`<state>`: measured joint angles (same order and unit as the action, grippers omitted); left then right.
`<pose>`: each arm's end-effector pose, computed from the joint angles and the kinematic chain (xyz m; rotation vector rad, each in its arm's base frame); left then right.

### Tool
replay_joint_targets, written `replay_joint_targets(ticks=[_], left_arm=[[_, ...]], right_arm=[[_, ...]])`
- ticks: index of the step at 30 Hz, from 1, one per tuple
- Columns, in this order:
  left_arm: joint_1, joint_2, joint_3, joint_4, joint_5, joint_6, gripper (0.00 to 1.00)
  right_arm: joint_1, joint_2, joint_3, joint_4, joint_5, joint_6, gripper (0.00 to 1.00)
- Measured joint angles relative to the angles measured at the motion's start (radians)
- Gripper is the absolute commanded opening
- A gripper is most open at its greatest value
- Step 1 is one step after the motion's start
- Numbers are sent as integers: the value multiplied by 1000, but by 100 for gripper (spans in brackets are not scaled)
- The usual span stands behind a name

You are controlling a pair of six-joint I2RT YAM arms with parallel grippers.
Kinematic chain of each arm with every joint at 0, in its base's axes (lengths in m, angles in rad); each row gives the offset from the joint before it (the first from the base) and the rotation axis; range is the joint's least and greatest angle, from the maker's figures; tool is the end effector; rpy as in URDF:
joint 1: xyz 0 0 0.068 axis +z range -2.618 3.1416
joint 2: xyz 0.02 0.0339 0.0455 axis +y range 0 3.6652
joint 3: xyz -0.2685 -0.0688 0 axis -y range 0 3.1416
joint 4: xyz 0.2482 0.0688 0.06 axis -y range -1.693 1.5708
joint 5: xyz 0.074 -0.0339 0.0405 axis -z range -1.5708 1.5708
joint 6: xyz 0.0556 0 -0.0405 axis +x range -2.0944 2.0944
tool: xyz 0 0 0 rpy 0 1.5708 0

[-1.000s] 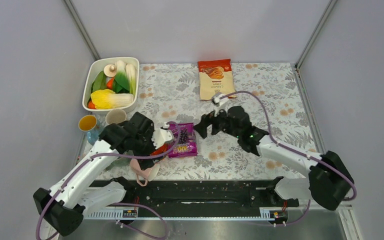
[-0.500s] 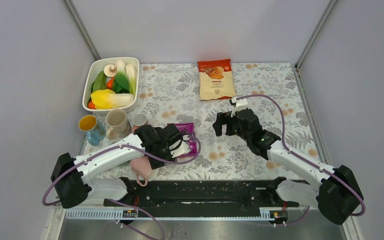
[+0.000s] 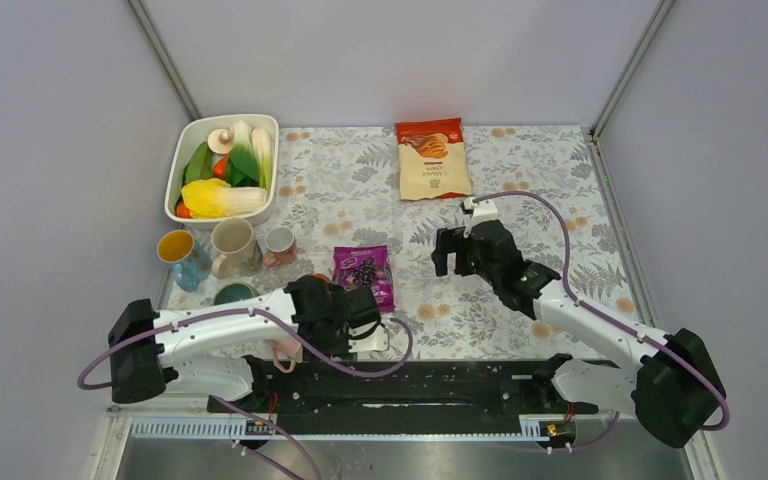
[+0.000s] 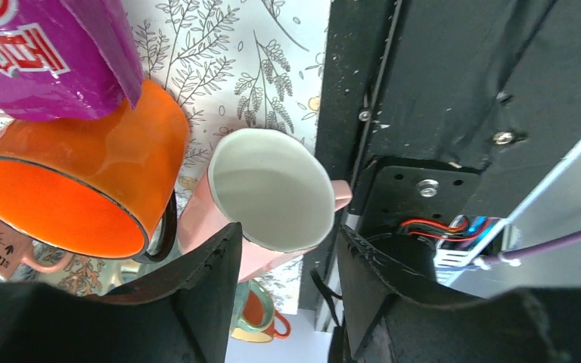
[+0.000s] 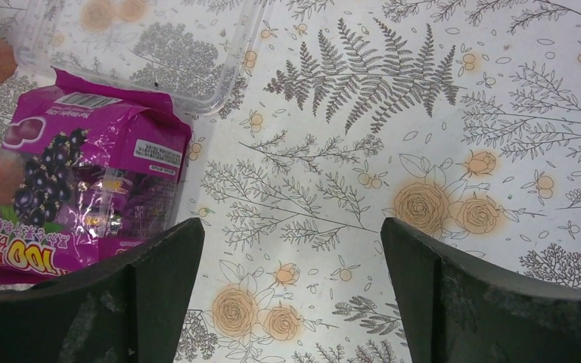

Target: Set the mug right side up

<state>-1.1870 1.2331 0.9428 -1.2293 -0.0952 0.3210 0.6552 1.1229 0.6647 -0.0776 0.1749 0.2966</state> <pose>0.0770 -0.1767 0.2241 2.0877 2.2285 0.0992 0.2149 0.1529 0.2338 -0.2738 2.1038 0.3875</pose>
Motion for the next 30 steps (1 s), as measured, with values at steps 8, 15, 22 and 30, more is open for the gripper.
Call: replay_joint_targets(ticks=[8,15,22,30], left_arm=[[-9,6,-93,117,-101,125,53],[-9,30,-159,180,-141,207,40],[-8,78,-183,213,-197,241,44],[6,133,-223,270,-274,269,33]], right_arm=[[0,26,0,-5,-3,-1,98],[0,37,0,-7,-3,-3,98],[0,48,0,-6,-13,-7,98],[0,50,0,0,-31,-16,99]])
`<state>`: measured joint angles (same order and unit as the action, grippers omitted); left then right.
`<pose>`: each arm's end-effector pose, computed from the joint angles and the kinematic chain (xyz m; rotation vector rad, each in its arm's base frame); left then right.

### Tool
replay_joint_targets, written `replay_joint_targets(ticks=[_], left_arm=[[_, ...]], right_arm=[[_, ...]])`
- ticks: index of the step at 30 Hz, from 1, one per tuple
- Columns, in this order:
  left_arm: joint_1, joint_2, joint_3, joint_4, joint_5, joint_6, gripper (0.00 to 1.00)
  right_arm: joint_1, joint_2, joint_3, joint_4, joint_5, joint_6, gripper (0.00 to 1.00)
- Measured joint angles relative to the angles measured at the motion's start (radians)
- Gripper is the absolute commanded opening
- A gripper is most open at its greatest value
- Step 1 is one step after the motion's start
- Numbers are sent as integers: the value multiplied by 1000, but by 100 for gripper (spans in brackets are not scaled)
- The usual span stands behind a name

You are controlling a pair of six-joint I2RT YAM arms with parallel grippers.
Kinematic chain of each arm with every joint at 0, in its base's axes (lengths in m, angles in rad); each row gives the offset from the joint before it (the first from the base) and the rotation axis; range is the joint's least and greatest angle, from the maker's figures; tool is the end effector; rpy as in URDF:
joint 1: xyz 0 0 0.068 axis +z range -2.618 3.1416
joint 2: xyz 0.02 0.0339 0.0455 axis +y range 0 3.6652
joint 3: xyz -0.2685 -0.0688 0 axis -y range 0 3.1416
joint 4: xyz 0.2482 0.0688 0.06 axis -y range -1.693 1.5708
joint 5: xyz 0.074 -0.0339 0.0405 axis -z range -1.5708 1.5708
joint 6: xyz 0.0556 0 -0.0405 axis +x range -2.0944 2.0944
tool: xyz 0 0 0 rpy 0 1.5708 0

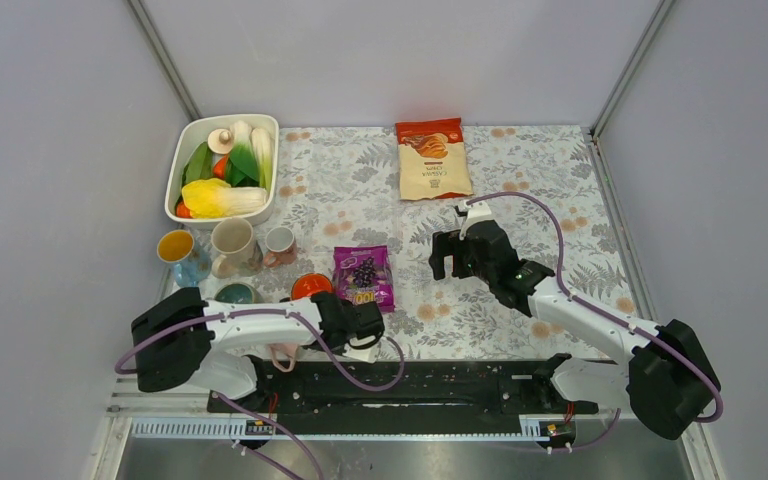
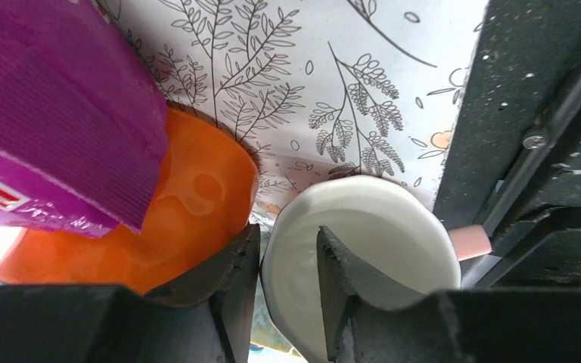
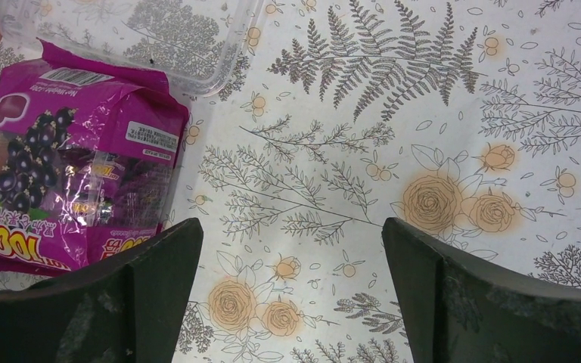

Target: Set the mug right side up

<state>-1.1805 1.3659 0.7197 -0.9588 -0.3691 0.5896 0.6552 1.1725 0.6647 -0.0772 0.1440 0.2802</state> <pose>0.0929 -0.1730 0.1490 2.3407 1.9027 0.5537 0.2185 0.1579 0.2215 -0.3223 2.1504 0.3863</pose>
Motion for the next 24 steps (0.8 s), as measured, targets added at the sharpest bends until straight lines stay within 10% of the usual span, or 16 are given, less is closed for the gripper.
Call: replay_joint_targets(ticks=[6,15,24], left_arm=[[6,11,-8,6,-23,11,0],[38,-32,19,-60,-31,0,0],[330,-210,145,-68,188,6,0]], right_arm=[[0,0,0,4,-7,-4,99],[0,0,0,5,-8,-7,99],[0,1,0,6,-21,-7,99]])
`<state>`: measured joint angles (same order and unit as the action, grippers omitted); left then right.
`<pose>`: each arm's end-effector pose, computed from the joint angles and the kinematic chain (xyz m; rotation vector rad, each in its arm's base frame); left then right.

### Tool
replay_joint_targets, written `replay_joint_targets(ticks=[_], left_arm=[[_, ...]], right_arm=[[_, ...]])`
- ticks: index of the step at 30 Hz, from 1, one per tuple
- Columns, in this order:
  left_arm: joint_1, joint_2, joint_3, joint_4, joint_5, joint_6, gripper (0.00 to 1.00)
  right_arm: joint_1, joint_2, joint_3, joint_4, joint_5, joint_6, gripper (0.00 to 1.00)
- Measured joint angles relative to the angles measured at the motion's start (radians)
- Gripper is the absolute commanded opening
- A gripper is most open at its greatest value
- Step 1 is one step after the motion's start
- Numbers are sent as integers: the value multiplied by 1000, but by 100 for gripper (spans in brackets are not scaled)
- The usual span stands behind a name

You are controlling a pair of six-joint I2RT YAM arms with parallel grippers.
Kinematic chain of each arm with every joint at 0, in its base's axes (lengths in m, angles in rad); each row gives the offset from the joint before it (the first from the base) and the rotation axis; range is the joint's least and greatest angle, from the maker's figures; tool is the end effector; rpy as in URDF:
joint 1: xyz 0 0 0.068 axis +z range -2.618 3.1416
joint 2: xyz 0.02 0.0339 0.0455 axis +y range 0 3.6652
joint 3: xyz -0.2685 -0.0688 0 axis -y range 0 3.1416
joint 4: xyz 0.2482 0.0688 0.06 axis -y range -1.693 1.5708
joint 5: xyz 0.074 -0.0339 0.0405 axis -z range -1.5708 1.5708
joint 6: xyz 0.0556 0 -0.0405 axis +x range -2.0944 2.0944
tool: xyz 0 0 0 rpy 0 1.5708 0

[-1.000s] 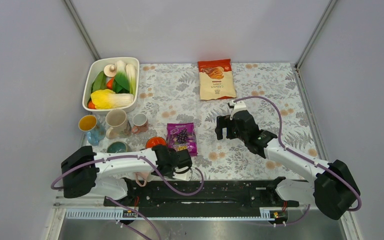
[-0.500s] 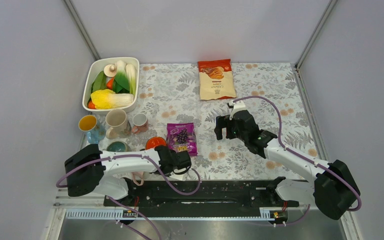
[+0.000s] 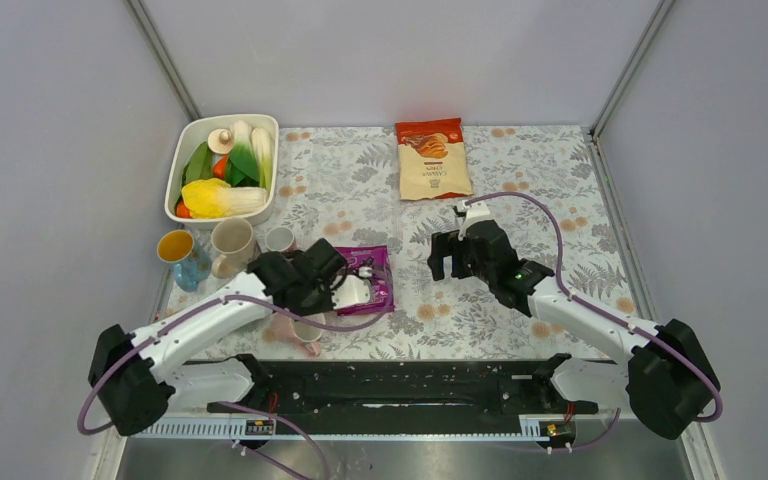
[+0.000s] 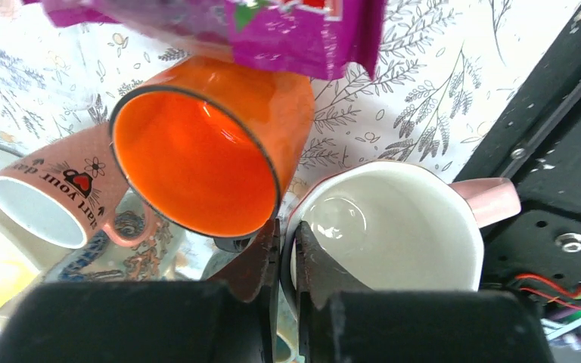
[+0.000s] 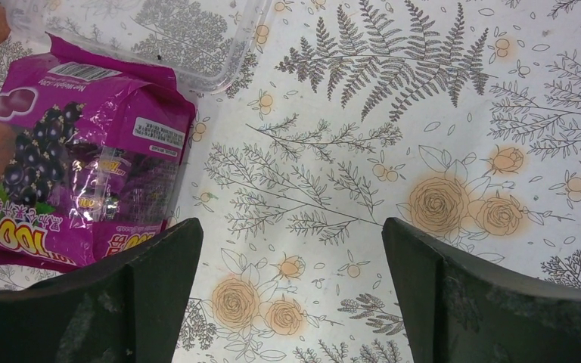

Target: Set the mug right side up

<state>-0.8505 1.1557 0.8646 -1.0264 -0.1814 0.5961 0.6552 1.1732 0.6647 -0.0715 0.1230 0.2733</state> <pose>0.1388 -0.1429 0.2209 1.8683 2.1661 0.2118 0.2183 0.1592 0.2218 -0.3414 2.1469 0.4060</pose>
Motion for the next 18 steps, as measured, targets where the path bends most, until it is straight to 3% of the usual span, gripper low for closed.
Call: replay_joint_targets(ticks=[12,18], left_arm=[[440,-86,27,-116,409,151,0],[674,-144,14,-124,526,281,0]], right_arm=[[0,2,0,7,-12,2,99],[0,2,0,8,-13,2,99]])
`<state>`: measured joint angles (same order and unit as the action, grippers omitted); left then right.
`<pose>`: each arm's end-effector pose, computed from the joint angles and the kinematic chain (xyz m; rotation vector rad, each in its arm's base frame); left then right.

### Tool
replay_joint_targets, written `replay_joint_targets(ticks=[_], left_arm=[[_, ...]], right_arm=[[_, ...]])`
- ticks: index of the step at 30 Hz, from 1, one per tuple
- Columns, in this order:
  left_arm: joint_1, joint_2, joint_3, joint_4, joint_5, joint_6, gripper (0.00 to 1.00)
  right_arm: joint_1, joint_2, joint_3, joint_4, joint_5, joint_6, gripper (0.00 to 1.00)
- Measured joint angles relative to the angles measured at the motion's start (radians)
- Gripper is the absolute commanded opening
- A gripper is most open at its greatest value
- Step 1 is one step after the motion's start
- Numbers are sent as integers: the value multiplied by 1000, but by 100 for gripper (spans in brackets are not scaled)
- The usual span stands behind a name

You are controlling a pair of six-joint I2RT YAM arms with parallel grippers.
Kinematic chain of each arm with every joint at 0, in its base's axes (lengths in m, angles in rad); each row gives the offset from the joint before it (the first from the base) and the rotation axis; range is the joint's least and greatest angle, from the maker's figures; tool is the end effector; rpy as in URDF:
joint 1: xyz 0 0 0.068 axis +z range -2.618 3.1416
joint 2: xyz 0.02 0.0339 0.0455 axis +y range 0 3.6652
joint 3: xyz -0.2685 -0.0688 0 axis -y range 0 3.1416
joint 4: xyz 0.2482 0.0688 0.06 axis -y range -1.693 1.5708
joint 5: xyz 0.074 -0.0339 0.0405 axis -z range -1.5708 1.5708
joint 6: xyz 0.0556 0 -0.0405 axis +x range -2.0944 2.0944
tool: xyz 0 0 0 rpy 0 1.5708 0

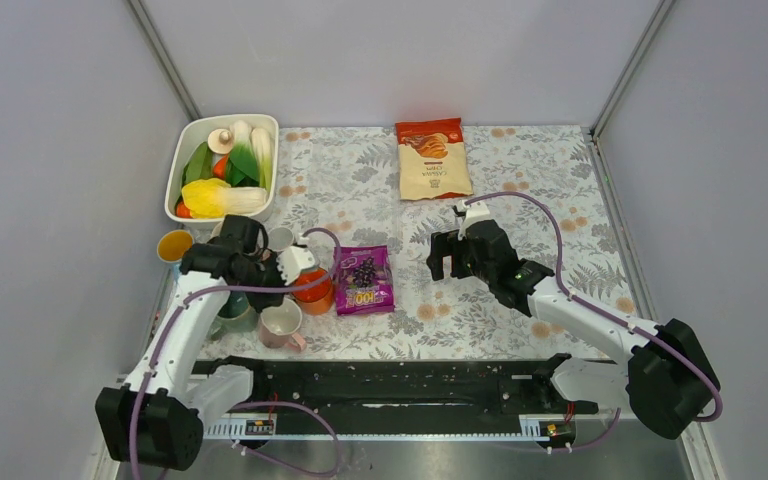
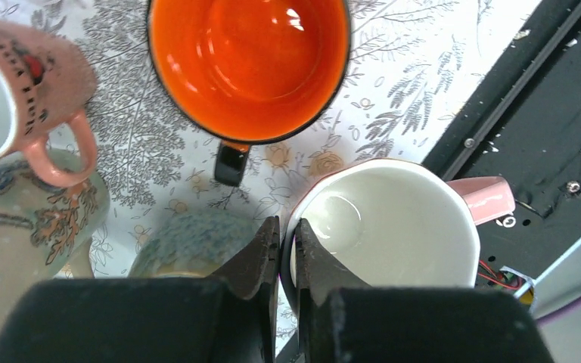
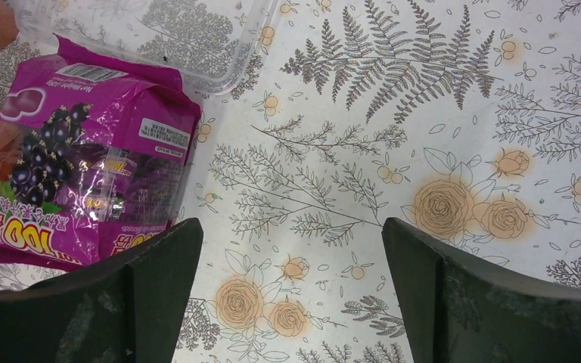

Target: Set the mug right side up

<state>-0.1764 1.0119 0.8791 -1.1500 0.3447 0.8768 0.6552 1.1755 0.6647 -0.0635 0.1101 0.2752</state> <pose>0.1616 -0.0479 0.2466 1.4362 2.3329 -0.3116 0.2186 0.1603 0.2221 -0.3460 2.1437 0.4228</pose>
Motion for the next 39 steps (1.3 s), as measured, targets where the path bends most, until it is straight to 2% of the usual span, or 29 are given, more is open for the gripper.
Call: replay_joint_targets(ticks=[7,15,20,24,25,27,28,34,39], left_arm=[[253,-7,-13,45,135,124,0],[344,-58,-106,111,204,204,0],[454,-25,-108,101,291,247,0],[493,6,-102,89,331,282,0],[495,9,-102,87,337,291,2],[497,10,-102,82,344,309,26],[497,10,-102,80,345,316,32],[501,24,-84,35,351,334,42],[505,30,-18,12,354,333,57]], right_arm=[[0,-4,0,5,-11,1,99],[0,-22,-13,15,-26,2,99],[0,-50,-36,35,-26,3,99],[0,-64,-39,44,-26,3,99],[0,-66,-39,45,-26,3,99],[0,-68,-43,48,-26,3,99],[0,-69,-45,50,-26,3,99],[0,-69,-51,52,-28,2,99],[0,-69,-52,52,-44,1,99]])
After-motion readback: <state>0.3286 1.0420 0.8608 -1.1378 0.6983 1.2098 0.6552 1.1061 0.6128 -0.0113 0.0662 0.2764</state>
